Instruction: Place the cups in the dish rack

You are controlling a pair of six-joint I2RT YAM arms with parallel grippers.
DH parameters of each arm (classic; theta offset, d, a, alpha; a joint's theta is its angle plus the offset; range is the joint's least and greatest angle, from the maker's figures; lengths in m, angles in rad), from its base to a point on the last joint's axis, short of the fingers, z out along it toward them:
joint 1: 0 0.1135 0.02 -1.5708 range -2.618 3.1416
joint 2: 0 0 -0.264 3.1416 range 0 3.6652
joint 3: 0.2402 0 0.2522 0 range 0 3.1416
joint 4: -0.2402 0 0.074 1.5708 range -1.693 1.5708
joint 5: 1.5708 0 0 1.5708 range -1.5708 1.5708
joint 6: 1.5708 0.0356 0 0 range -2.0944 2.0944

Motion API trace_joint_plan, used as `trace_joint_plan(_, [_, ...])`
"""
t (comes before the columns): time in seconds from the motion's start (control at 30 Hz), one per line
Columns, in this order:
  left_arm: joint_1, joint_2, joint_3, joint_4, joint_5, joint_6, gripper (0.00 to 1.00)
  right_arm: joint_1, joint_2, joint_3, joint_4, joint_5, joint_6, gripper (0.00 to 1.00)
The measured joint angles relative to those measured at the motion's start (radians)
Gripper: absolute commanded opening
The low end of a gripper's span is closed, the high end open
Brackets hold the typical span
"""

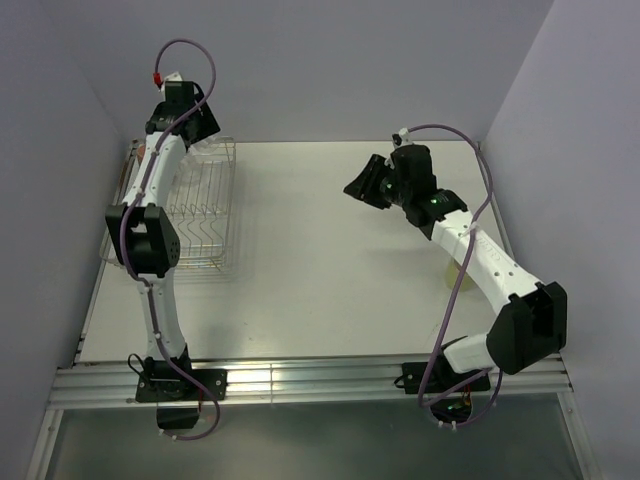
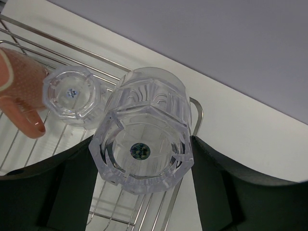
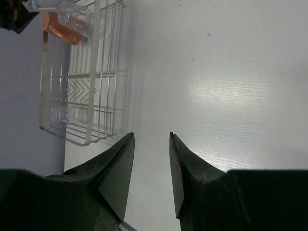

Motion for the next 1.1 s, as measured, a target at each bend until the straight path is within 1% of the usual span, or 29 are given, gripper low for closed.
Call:
trace_joint_plan(0.27, [-0.027,0.072,0.010,-0.016,-0.027,0.014,0.00,0.000,-0.027,-0.013,-0.015,0.016,-0.021,0.43])
trace_joint_plan(0.6, [-0.026,0.106,0.014,-0.045,-0.040,0.014,0.00,0.000,-0.027,-0.018,-0.031,0.024,-0.025,0.42])
trace_joint_plan(0.83, [-0.026,0.167,0.033,-0.058,-0.039,0.013,0.00,0.000,-0.027,-0.018,-0.036,0.032,-0.026,0.42])
trace_joint_plan(1.1, [-0.025,0.175,0.036,-0.069,-0.033,0.012,0.00,0.000,-0.027,-0.018,-0.043,0.039,-0.032,0.42])
